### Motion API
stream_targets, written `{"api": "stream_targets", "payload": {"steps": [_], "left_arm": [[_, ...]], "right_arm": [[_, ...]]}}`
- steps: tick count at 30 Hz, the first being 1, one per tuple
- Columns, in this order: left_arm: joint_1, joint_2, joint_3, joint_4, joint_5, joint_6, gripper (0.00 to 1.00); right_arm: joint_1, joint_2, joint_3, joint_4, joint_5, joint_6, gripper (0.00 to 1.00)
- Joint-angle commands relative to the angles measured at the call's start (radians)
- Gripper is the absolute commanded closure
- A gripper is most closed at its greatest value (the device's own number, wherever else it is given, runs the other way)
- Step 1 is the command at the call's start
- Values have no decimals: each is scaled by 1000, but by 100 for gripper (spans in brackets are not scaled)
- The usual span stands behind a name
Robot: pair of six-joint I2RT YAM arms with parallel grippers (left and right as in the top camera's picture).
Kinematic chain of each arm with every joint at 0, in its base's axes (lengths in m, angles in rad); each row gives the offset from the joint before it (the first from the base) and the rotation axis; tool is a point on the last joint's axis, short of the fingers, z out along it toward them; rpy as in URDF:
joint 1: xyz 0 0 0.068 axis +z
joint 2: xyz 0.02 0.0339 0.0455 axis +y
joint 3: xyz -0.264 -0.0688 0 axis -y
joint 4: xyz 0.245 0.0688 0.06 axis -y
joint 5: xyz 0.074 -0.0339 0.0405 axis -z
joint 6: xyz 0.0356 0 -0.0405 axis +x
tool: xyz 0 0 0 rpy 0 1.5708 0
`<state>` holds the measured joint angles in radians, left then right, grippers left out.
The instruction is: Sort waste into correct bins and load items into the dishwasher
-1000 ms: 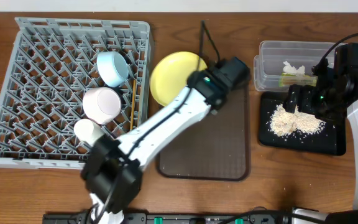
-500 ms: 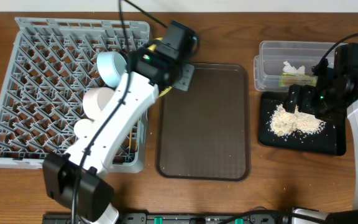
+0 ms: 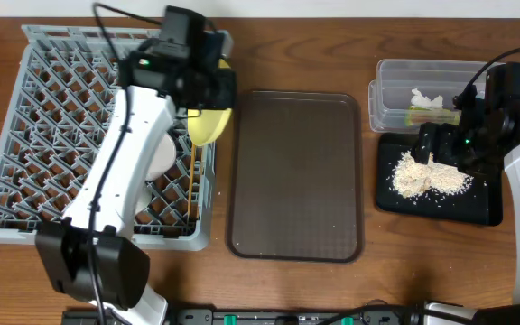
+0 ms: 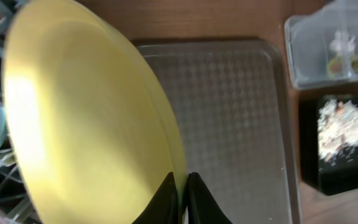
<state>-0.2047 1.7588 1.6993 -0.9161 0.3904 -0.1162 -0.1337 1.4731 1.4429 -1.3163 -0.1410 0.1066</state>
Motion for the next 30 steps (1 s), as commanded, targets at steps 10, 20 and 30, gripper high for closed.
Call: {"api": "stream_targets", "payload": {"steps": [10, 20, 30], "left_arm": [[186, -10, 21, -20, 69, -16, 54], [254, -90, 21, -72, 19, -8, 34], [214, -208, 21, -332, -244, -24, 20]], "right_arm": [[-5, -11, 10, -4, 2, 12, 1], [3, -11, 10, 58, -43, 7, 1], [161, 14, 10, 360, 47, -42, 1]]}}
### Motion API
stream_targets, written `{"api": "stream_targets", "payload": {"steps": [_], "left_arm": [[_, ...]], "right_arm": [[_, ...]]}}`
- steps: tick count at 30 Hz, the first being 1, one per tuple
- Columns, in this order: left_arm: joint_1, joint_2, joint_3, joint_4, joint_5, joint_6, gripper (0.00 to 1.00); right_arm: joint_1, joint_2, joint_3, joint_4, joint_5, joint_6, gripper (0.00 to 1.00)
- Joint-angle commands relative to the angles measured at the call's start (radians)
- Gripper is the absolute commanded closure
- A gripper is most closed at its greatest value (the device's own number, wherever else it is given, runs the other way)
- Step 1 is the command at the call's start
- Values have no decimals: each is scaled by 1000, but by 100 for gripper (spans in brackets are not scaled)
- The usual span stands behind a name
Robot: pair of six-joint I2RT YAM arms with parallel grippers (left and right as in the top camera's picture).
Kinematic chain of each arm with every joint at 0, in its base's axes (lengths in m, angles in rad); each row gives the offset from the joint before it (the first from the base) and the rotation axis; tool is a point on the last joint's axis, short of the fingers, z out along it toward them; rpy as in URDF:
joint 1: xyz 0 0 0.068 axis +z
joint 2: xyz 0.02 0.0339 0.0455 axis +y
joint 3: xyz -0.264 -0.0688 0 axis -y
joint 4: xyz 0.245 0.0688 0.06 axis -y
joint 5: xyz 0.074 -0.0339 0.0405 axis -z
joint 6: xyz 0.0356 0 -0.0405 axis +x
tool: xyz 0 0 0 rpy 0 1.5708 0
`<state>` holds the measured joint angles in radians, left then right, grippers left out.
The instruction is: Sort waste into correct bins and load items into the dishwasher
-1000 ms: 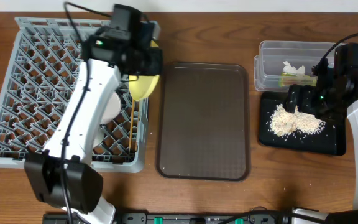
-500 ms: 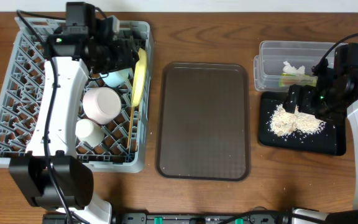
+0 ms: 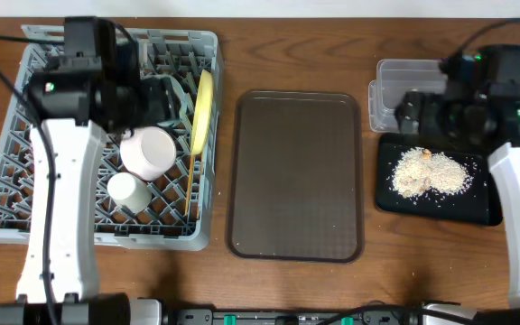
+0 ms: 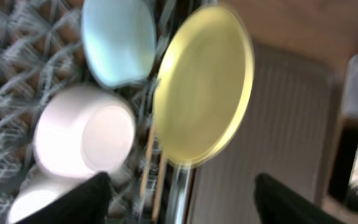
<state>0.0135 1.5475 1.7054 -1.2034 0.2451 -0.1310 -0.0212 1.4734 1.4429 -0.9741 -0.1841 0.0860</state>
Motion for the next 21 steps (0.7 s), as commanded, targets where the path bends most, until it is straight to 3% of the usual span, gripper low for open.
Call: {"api": "stream_targets", "payload": {"steps": [1, 9, 16, 21], "left_arm": [[-4, 3, 11, -75, -113, -19, 18], [-4, -30, -80, -199, -143, -23, 17], [-4, -314, -353, 6, -141, 32, 16], [-11, -633, -598, 188, -126, 92, 16]], "right_arm": [[65, 23, 10, 23, 124, -22, 1], [80, 56, 5, -76, 151, -38, 1], [80, -93, -127, -28, 150, -35, 1], [80, -367, -374, 150, 152, -31, 1]]}}
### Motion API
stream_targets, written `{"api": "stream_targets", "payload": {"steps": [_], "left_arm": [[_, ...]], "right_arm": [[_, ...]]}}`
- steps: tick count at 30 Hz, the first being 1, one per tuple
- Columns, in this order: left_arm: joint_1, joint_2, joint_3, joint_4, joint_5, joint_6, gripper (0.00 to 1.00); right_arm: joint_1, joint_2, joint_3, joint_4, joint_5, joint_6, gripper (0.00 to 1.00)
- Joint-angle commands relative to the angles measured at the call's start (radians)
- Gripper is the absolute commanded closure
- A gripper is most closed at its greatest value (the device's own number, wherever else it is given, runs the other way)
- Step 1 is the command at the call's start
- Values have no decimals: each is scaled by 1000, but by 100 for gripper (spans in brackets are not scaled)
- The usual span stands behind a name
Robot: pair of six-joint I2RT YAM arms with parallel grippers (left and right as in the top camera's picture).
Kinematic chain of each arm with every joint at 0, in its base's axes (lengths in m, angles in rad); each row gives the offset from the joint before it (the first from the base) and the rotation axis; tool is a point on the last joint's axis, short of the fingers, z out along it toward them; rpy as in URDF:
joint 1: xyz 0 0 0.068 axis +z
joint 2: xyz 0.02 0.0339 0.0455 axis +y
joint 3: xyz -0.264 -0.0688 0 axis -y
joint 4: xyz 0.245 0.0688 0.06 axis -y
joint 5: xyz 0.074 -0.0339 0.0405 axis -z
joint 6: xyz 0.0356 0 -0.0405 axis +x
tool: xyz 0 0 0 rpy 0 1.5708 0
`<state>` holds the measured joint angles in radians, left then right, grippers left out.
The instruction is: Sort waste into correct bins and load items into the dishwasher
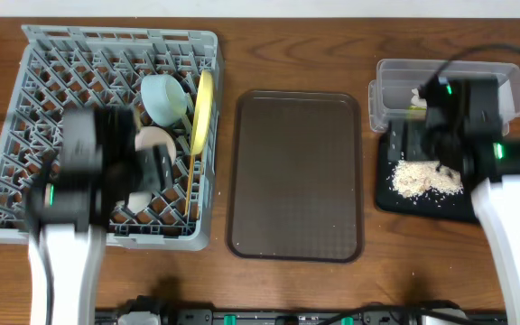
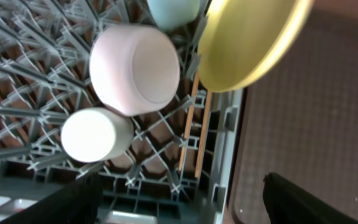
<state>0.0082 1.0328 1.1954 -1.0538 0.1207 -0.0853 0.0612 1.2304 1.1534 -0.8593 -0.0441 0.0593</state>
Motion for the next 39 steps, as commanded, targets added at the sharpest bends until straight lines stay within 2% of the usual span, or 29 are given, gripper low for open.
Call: {"api": "stream_targets", "payload": {"steps": [1, 2, 3, 10, 18, 25, 34, 39], "left_arm": [[-6, -175, -128, 65, -2, 39, 16], [-6, -211, -153, 79, -2, 39, 16], [-6, -259, -181, 85, -2, 39, 6], [-6, -461, -243, 59, 2, 28, 6], [-6, -482, -243, 45, 2, 28, 5], [-6, -479, -243, 45, 2, 28, 5], [-6, -479, -243, 45, 2, 28, 4], [-6, -479, -243, 45, 2, 28, 4]], "right_arm": [[-2, -179, -124, 56, 19, -4, 1], [-2, -221, -150, 64, 27, -4, 1], [-2, -269, -177, 66, 40, -5, 1], [-2, -477, -245, -32, 70, -5, 1], [-2, -524, -245, -214, 70, -5, 1], [-2, -524, -245, -298, 70, -5, 1], [-2, -559, -251, -299, 88, -19, 1], [-2, -671, -323, -100, 88, -61, 1]]}}
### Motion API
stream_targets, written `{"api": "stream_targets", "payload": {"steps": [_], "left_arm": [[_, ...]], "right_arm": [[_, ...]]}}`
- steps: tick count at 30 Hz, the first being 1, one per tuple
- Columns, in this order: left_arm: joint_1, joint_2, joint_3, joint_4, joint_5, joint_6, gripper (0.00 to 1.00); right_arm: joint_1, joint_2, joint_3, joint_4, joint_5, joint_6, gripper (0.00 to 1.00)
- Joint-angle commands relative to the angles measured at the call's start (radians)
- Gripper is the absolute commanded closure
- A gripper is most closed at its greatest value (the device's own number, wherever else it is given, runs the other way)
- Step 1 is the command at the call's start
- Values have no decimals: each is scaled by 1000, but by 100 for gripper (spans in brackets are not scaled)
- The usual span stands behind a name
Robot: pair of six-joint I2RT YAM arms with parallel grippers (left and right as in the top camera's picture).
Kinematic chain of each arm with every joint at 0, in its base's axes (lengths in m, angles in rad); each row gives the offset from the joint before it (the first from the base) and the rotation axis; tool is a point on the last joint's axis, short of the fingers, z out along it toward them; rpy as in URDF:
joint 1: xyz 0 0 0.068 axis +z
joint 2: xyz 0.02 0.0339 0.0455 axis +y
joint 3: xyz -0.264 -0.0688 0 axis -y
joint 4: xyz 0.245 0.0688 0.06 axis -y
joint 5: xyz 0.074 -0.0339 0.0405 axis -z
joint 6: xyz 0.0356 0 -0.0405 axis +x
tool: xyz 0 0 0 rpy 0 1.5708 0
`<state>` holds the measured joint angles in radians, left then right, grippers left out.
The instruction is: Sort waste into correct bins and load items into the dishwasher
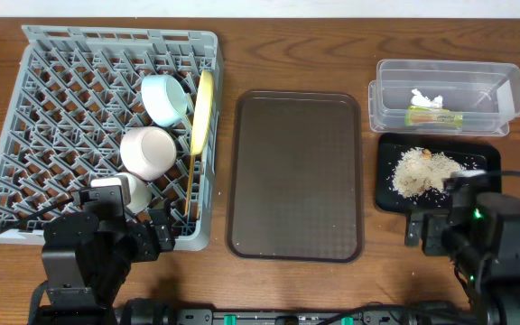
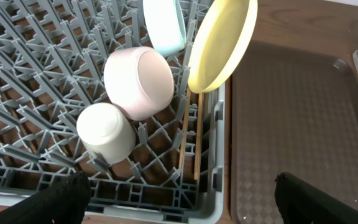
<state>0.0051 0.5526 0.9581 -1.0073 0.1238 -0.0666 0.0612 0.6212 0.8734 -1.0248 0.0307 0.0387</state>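
The grey dish rack (image 1: 25,108) holds a light blue bowl (image 1: 165,97), a pink cup (image 1: 147,149), a white cup (image 1: 134,190), a yellow plate (image 1: 203,110) standing on edge, and chopsticks (image 1: 190,185). The left wrist view shows the same plate (image 2: 222,43), pink cup (image 2: 138,81) and white cup (image 2: 104,134). My left gripper (image 2: 185,210) hangs open and empty over the rack's front right corner. My right gripper (image 1: 422,233) sits just in front of the black tray (image 1: 486,212) of crumbs (image 1: 420,171); its jaws are too dark to read.
A brown serving tray (image 1: 296,171) lies bare in the middle. A clear bin (image 1: 445,95) at the back right holds a white scrap and a green wrapper. Both arm bases stand at the table's front edge.
My left arm has drawn back from over the rack's cups to the rack's front edge. My right arm has left the black tray and bin and now sits at the front right.
My left gripper was shut on the yellow plate at the rack's right side while the right one was over the crumbs. Then the plate stood in the rack, the left gripper open. Both arms have since come back to the table's front.
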Motion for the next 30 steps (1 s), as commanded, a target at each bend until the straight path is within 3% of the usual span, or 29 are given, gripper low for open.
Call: {"api": "stream_targets", "payload": {"steps": [1, 13, 20, 23, 30], "left_arm": [[-3, 1, -5, -2, -2, 10, 4], [-3, 1, -5, -2, -2, 10, 4], [-3, 1, -5, -2, -2, 10, 4], [-3, 1, -5, -2, -2, 10, 4], [-3, 1, -5, -2, -2, 10, 4]], "right_arm": [[-2, -89, -70, 114, 11, -40, 1], [-2, -507, -636, 853, -74, -39, 1], [-2, -616, -812, 1086, -73, -40, 1], [-2, -616, -866, 1149, -61, -40, 1], [-2, -616, -868, 947, -66, -35, 1]]}}
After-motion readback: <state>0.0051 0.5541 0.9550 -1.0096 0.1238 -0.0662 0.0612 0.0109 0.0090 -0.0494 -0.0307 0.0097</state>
